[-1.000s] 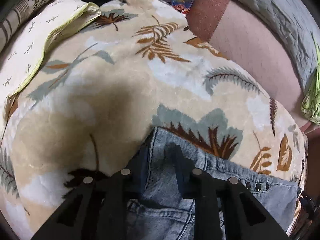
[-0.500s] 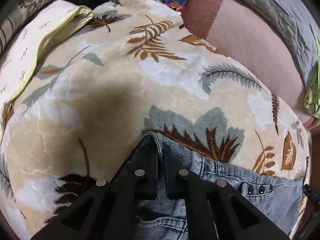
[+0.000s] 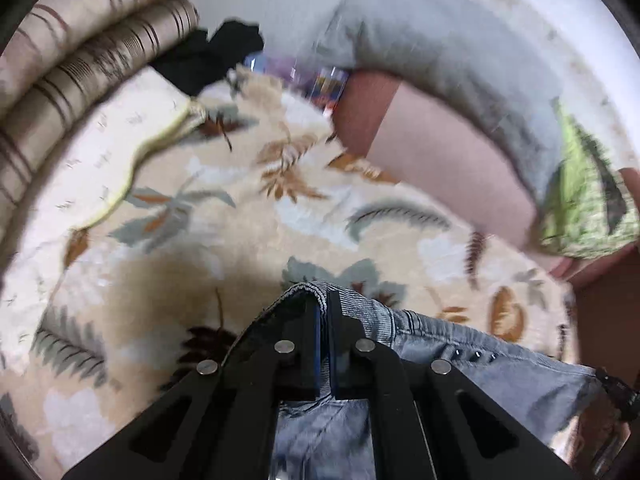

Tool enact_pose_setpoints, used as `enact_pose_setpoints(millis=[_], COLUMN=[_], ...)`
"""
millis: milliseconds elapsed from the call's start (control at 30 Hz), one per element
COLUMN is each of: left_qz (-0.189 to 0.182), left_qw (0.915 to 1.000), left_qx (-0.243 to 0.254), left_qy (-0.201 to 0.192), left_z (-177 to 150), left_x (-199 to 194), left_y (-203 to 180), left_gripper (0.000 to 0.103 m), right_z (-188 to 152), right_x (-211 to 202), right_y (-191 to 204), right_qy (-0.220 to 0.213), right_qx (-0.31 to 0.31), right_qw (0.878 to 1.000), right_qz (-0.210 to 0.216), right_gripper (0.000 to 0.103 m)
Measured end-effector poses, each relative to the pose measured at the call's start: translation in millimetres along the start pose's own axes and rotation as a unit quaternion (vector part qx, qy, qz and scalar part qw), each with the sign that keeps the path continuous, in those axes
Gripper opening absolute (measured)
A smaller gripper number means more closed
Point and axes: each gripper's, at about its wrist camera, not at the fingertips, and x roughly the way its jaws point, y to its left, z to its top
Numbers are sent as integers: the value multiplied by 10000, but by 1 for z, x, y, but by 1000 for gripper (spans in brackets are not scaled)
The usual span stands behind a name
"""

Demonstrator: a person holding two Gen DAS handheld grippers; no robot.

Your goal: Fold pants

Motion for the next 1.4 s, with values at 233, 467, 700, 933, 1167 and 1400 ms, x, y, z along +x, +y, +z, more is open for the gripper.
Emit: enact_pose_setpoints(millis=[233,467,700,933,1167,1400], left_qz=[-529,-214,265,-110,287,295], left_qw=[9974,9979,9966,9994,9948,9953], left_qx=[-151,-313,-719,243,-38,-86], left_qy=[-458,528,312,238,973,916], left_z=[-53,-160,-166,-175,-215,-219], left_x=[-118,-133,-159,-135,-78,-77], left_y=[48,144,173,86,96,104], left_gripper=[3,9,32,69,69,69], right_z=[-43,-192,-258,-198,-182,-154], right_x=[-108,-128,-141,-111,-44,-70], right_y=[-3,-43,-98,-75,-42,-6], right_qy=[-700,136,423,557,1241,215], right_qx=[100,31,890,1090,408,-582], right_qw=[9960,9986,9948,9902,9912,9941], right_qz=[537,518,255,679,-218,-894], right_gripper=[20,50,71,72,15,16])
